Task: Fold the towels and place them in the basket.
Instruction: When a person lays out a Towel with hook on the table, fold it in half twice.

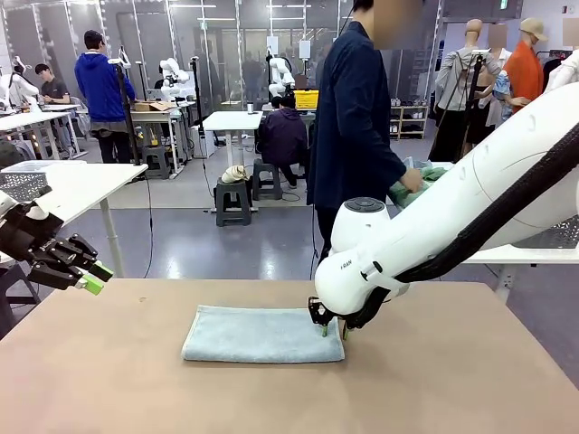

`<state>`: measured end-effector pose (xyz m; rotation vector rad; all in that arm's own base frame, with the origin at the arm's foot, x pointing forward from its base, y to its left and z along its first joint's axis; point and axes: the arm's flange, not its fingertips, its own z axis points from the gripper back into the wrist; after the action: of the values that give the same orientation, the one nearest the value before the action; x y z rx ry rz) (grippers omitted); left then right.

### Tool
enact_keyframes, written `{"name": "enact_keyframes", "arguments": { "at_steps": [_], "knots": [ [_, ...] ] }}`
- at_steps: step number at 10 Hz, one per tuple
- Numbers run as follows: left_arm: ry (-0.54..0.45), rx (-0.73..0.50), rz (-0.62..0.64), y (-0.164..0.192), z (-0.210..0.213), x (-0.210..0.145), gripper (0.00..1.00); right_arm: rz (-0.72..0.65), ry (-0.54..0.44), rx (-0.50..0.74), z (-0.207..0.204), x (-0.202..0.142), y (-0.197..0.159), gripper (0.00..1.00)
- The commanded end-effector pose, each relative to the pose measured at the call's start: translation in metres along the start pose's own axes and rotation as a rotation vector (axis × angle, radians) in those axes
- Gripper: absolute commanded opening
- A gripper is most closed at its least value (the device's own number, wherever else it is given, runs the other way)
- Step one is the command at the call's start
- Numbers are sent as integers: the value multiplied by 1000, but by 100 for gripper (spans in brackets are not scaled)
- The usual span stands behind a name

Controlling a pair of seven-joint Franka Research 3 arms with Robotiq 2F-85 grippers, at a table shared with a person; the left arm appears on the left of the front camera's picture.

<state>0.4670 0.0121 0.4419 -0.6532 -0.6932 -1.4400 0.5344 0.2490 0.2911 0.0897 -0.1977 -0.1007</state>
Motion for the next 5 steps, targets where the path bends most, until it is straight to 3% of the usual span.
{"name": "enact_keyframes", "arguments": {
  "at_steps": [1,2,3,5],
  "knots": [
    [-3,0,-3,0,0,0,44,-37,-18,-49,-10,0,5,0],
    [-3,0,-3,0,0,0,44,-37,-15,-54,-11,0,5,11],
    [-3,0,-3,0,0,0,44,-37,-12,-58,-13,0,6,0],
    [-3,0,-3,0,0,0,44,-39,-6,-63,-14,0,5,0]
  ]
}}
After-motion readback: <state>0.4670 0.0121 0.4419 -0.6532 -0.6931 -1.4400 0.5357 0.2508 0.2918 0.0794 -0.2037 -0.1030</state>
